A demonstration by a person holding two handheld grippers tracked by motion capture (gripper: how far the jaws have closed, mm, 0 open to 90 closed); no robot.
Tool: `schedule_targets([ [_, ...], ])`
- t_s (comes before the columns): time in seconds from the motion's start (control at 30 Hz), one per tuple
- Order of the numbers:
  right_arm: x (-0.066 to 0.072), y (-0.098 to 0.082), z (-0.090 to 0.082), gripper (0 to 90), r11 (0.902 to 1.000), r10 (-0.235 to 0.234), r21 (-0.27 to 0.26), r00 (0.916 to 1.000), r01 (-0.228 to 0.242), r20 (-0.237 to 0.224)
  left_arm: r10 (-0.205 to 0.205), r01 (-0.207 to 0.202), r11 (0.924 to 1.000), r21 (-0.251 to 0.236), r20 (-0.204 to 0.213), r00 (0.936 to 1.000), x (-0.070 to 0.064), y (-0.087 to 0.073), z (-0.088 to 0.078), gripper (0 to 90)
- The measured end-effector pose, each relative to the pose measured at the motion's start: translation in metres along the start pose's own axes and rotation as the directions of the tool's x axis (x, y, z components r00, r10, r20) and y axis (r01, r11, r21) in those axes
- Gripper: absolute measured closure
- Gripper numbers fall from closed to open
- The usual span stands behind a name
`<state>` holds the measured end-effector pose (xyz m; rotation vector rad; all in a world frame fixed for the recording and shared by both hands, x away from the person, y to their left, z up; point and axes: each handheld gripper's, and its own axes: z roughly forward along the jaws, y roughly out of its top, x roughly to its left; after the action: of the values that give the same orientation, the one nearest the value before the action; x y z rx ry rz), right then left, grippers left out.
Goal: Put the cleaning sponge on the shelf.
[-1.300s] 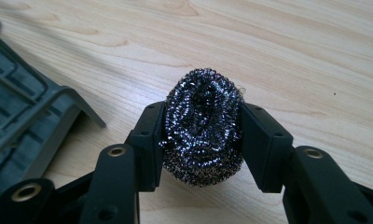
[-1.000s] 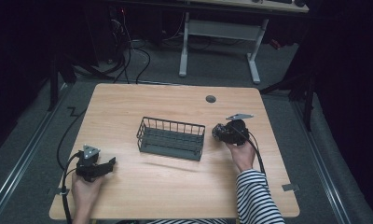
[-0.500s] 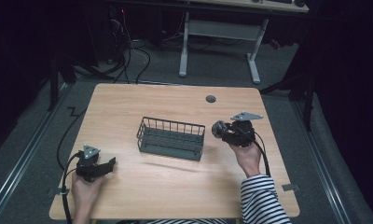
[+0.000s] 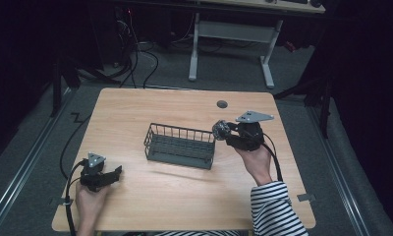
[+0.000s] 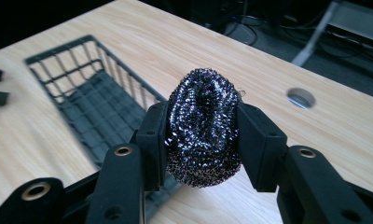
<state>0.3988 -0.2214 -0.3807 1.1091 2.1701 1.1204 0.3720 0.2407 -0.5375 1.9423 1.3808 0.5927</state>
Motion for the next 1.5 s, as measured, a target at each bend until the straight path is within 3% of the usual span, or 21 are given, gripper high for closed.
schedule_targets([
  [0.37, 0.029, 0.011, 0.033, 57.1, 0.9972, -0.052, 0.048, 0.9940, 0.057, -0.096, 0.000, 0.000, 1.0000, 0.000, 0.000, 1.0000, 0.000, 0.000, 0.000, 27.4],
  [0.57, 0.038, 0.012, 0.056, 56.5, 0.9919, -0.052, 0.107, 0.9886, 0.068, -0.141, 0.000, 0.000, 1.0000, 0.000, 0.000, 1.0000, 0.000, 0.000, 0.000, 27.4],
  [0.8, 0.041, 0.008, 0.080, 55.3, 0.9817, -0.025, 0.182, 0.9843, 0.057, -0.175, 0.000, 0.000, 1.0000, 0.000, 0.000, 1.0000, 0.000, 0.000, 0.000, 27.4],
  [1.0, 0.041, 0.003, 0.095, 53.0, 0.9716, -0.008, 0.231, 0.9823, 0.052, -0.187, 0.000, 0.000, 1.0000, 0.000, 0.000, 1.0000, 0.000, 0.000, 0.000, 27.4],
  [1.2, 0.043, 0.000, 0.103, 47.8, 0.9642, 0.000, 0.261, 0.9858, 0.044, -0.168, 0.000, 0.000, 1.0000, 0.000, 0.000, 1.0000, 0.000, 0.000, 0.000, 27.4],
  [1.33, 0.044, 0.000, 0.103, 43.2, 0.9667, -0.014, 0.251, 0.9884, 0.052, -0.151, 0.000, 0.000, 1.0000, 0.000, 0.000, 1.0000, 0.000, 0.000, 0.000, 27.4],
  [1.5, 0.045, 0.001, 0.098, 37.4, 0.9721, -0.014, 0.228, 0.9845, 0.054, -0.175, 0.001, -0.001, 1.0000, 0.000, -0.001, 1.0000, 0.000, 0.000, 0.000, 27.4],
])
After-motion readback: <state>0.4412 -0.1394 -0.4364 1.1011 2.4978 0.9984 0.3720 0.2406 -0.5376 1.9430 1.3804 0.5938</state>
